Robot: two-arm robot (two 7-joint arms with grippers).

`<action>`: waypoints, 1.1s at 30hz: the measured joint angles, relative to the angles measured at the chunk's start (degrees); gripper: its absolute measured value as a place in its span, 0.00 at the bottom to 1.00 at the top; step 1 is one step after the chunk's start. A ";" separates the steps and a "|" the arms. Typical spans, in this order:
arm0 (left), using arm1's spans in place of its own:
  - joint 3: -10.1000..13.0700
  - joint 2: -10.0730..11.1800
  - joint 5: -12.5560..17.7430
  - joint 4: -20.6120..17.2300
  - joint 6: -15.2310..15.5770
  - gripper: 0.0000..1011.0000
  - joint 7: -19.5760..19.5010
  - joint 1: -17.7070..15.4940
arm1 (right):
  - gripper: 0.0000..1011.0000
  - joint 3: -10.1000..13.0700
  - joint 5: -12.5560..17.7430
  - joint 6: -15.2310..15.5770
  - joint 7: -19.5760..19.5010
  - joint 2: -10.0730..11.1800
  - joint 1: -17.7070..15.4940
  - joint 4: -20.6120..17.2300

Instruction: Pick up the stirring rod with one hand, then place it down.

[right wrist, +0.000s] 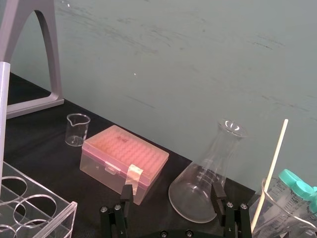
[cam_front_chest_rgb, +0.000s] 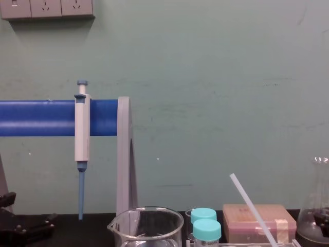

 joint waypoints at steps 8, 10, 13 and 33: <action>0.00 0.00 0.00 0.00 0.00 0.99 0.00 0.00 | 0.99 0.00 0.01 0.00 0.00 0.00 0.00 0.00; 0.00 0.00 0.00 0.00 0.00 0.99 0.00 0.00 | 0.99 0.00 0.01 0.00 0.00 0.00 0.00 0.00; 0.00 0.00 0.00 0.00 0.00 0.99 0.00 0.00 | 0.99 0.00 0.01 0.00 0.00 0.00 0.00 0.00; 0.00 0.00 0.00 0.00 0.00 0.99 0.00 0.00 | 0.99 0.00 0.01 0.00 0.01 0.00 0.00 0.00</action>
